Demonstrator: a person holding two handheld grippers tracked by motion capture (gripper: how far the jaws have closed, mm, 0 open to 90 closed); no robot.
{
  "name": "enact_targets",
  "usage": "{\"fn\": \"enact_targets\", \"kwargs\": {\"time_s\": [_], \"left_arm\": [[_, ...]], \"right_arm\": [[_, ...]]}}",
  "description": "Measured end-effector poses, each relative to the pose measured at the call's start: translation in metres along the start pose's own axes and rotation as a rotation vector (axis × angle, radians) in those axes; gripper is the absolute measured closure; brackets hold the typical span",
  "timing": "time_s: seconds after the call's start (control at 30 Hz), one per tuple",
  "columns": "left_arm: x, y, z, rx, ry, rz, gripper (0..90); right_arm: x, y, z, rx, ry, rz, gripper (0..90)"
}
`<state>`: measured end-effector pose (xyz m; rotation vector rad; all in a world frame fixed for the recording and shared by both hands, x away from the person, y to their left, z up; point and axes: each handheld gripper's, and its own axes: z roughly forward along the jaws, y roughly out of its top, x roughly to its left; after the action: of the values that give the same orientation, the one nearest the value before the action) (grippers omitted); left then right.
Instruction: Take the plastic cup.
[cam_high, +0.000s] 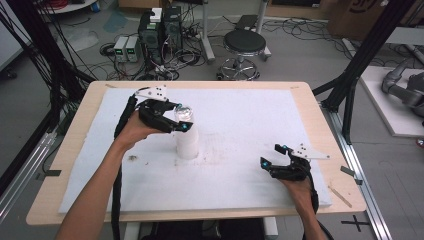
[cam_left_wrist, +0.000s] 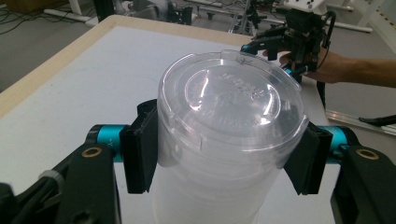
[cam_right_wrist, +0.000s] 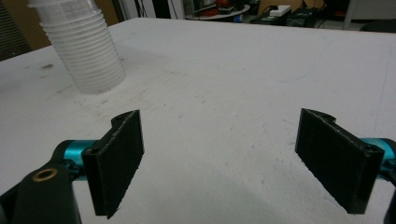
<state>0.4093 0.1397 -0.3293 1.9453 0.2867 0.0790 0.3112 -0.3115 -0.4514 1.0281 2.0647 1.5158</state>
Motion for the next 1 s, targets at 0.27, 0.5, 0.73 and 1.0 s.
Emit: {"fn": "enact_targets", "kwargs": {"time_s": [0.27, 0.5, 0.73, 1.0], "left_arm": [[-0.005, 0.039, -0.014, -0.002, 0.017, 0.05, 37.2], [-0.01, 0.077, -0.032, 0.011, 0.04, 0.095, 37.6], [-0.017, 0.104, -0.046, 0.006, 0.061, 0.133, 38.3], [-0.029, 0.108, -0.055, -0.003, 0.063, 0.143, 38.3]], "right_arm": [[0.0, 0.0, 0.0, 0.002, -0.001, 0.001, 15.4], [0.0, 0.0, 0.0, -0.001, 0.003, 0.0, 15.4], [-0.001, 0.0, 0.0, -0.002, 0.003, 0.003, 15.3], [0.0, 0.0, 0.0, -0.003, 0.006, 0.003, 15.4]]}}
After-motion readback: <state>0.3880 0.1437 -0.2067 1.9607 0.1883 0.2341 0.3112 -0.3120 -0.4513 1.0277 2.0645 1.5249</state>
